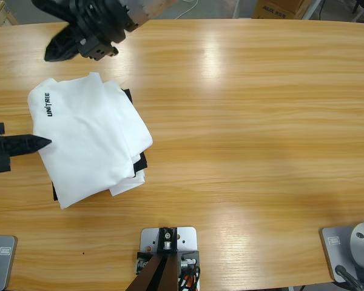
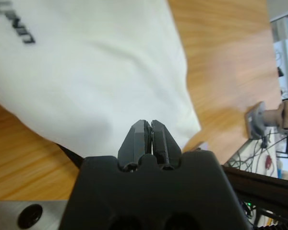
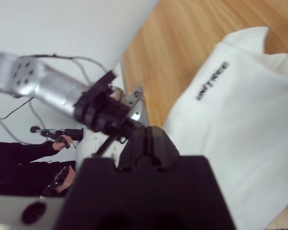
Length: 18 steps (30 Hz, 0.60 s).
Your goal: Fold clothes
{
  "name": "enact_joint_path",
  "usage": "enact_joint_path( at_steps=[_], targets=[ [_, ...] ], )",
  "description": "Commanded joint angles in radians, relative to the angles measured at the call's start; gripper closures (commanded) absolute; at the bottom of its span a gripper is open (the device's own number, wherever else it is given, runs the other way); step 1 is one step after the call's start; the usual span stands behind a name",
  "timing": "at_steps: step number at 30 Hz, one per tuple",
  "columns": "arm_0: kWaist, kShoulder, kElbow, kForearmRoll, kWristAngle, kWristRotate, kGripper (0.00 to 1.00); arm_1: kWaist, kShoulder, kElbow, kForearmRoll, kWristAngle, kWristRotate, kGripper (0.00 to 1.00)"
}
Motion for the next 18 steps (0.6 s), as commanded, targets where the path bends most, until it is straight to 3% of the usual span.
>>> enact_joint_path(
  at_steps=[1, 7, 18],
  targets=[
    [-0.069, 0.178, 0.061, -0.174, 0.009, -0.016, 1.0, -0.007, 0.156, -0.013, 0.021, 0.028, -0.016, 1.0],
    [-0.107, 0.278, 0.083, -0.261, 0.011, -0.038, 1.0, -0.038, 0.222, -0.006, 0.014, 0.039, -0.031, 1.0],
    [-0.116, 0.218, 0.174, -0.266, 0.009, -0.059, 1.0, -0.077, 0.313, -0.046, 0.008, 0.042, -0.026, 1.0]
  ],
)
